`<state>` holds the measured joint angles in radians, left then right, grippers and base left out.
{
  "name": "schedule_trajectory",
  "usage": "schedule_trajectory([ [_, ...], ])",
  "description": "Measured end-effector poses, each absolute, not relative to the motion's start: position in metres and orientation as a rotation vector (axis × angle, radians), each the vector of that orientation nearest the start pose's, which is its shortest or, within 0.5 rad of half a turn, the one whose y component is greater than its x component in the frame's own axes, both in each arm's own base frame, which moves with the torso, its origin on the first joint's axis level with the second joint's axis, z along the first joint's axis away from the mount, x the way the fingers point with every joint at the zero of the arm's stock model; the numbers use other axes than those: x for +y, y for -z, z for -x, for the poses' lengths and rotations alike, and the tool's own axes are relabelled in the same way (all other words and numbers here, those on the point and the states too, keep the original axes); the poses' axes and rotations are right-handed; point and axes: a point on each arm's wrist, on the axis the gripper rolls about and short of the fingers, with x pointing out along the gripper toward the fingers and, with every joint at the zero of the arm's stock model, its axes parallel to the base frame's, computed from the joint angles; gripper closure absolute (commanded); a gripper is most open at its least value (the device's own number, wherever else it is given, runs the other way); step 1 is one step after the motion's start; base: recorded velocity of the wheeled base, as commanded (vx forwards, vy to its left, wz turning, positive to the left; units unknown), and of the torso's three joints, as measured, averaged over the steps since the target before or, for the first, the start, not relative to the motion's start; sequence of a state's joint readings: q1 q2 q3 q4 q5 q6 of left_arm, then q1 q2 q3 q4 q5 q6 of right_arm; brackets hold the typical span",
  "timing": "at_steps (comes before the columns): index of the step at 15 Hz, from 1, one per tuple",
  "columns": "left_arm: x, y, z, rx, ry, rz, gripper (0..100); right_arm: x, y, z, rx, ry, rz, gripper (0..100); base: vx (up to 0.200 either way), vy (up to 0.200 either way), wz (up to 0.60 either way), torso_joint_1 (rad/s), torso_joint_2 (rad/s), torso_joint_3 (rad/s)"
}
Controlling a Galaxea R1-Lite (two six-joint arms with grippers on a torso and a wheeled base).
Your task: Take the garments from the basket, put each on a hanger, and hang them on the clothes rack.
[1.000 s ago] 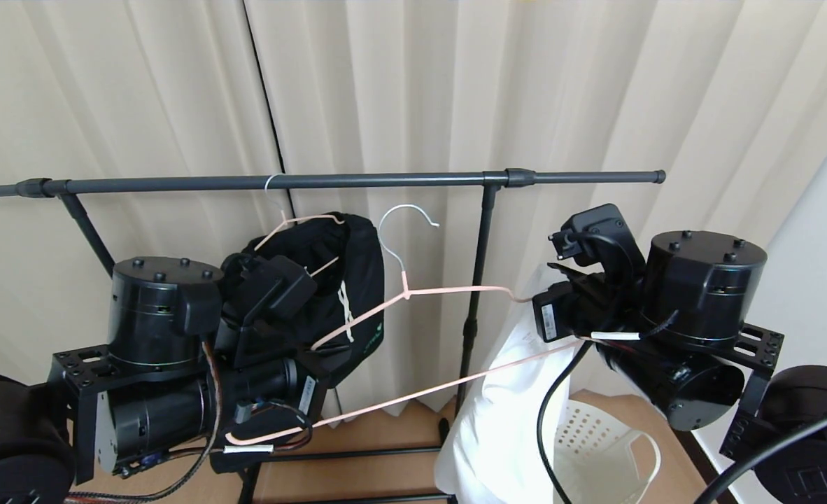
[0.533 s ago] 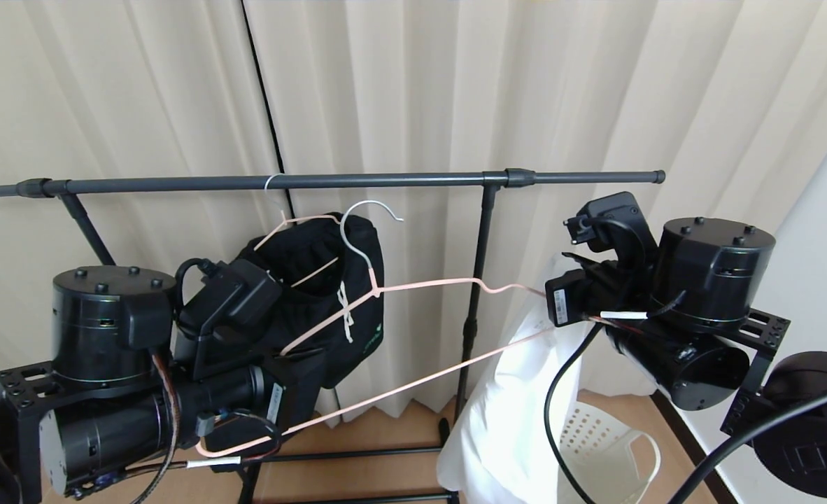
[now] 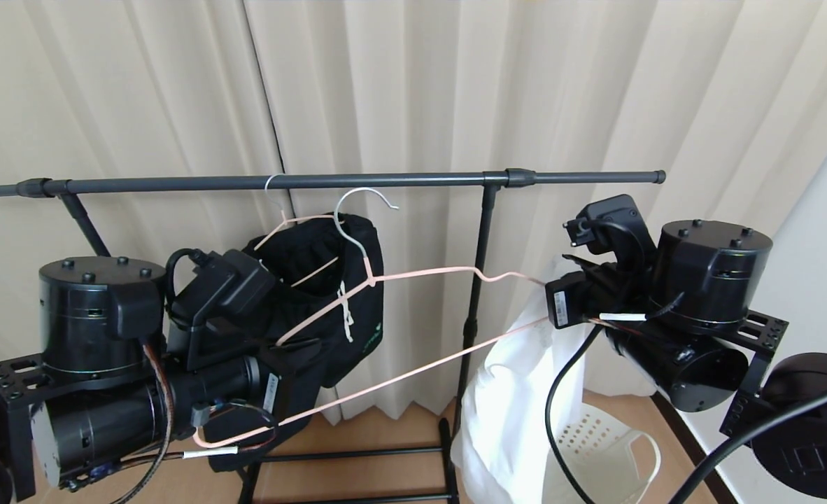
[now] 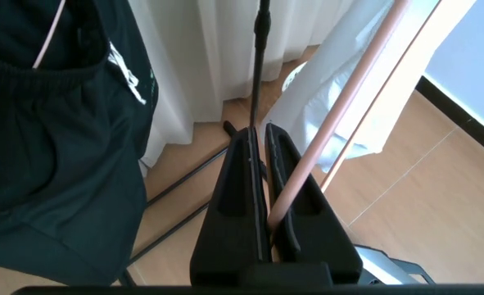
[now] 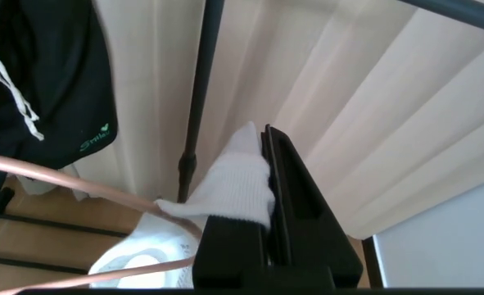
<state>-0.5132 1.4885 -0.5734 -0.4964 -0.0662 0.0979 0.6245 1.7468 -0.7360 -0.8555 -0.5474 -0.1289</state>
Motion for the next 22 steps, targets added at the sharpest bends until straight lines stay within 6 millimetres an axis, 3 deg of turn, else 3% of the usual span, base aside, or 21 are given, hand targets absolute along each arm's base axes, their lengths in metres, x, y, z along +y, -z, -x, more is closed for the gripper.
schedule_trajectory([
  [7,-0.134,-0.166,-0.216,0.382,0.625,-0.198,100,0.185,-0.17,-0.24,0.124,-0.137,0.225,100,0.0,0.0,0.0,0.0,0.0,0.0],
  [19,-0.168,-0.154,-0.224,0.411,0.679,-0.237,100,0.247,-0.191,-0.175,-0.033,-0.307,0.081,100,0.0,0.0,0.0,0.0,0.0,0.0],
  [22,-0.169,-0.153,-0.225,0.405,0.677,-0.237,100,0.252,-0.191,-0.171,-0.038,-0.316,0.075,100,0.0,0.0,0.0,0.0,0.0,0.0],
])
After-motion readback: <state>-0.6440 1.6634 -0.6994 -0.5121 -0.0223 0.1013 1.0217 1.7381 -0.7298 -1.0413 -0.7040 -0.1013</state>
